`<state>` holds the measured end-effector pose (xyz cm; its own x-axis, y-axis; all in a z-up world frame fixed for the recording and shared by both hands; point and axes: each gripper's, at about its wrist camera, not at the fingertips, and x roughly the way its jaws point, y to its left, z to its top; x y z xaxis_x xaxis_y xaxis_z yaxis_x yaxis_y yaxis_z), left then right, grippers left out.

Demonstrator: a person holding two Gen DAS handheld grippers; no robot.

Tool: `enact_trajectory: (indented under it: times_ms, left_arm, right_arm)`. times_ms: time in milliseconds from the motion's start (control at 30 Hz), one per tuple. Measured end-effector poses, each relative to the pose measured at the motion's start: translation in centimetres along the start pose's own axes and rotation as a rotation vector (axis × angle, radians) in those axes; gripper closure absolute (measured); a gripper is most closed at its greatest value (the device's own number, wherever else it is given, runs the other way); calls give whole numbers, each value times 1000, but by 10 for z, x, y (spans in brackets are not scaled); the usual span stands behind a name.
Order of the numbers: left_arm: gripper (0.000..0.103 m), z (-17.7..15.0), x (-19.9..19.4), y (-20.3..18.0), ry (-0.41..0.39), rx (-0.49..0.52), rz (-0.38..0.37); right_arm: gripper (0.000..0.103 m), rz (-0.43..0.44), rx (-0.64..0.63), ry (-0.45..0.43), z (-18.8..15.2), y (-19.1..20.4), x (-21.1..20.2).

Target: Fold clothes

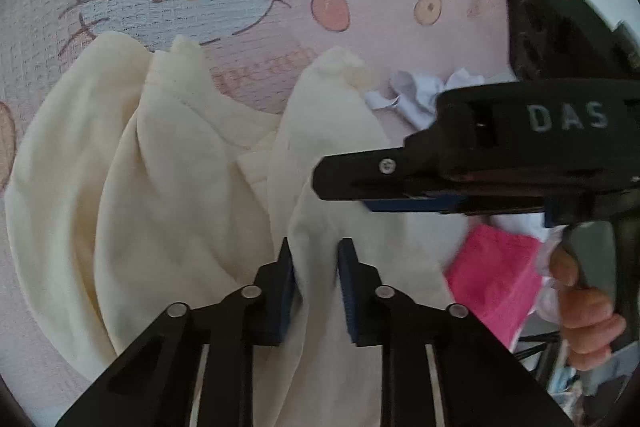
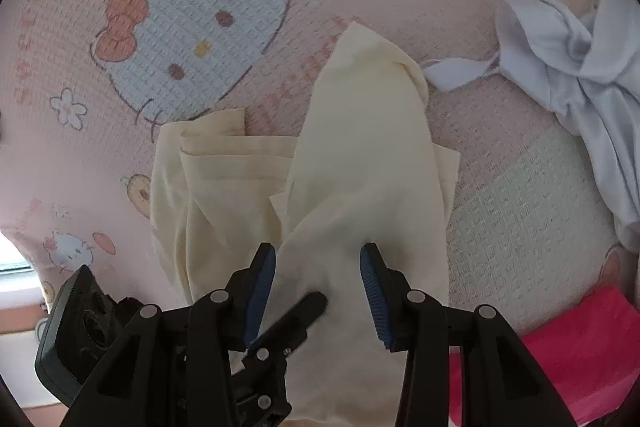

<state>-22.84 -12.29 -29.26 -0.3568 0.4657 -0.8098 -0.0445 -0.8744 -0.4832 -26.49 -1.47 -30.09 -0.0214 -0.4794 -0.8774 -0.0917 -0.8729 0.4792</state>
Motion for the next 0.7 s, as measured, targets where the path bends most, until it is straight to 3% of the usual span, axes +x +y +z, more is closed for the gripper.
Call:
enact_trajectory:
  times_ms: [133,367,467,533,700]
  left_arm:
    - [87,-2,-9,-1,-23,-31,-60]
    - [87,-7,-17,-22,-49,-20,-130]
    - [87,-8,-14,-36,-35,20,-118]
    - [87,-9,-12,-45,-28,51,-91]
    - [88,-13,-11,-53,-22,60,-119]
  right_arm:
    - [57,33,33,2,2,-6,-1]
    - [56,-5,25,-28,2,-7,-12]
    - [43,14,38,-34,2,-9,-15]
    - [41,23,29,-36,0,-8,-16]
    - [41,-178,-59,-38,-1,-7,-8]
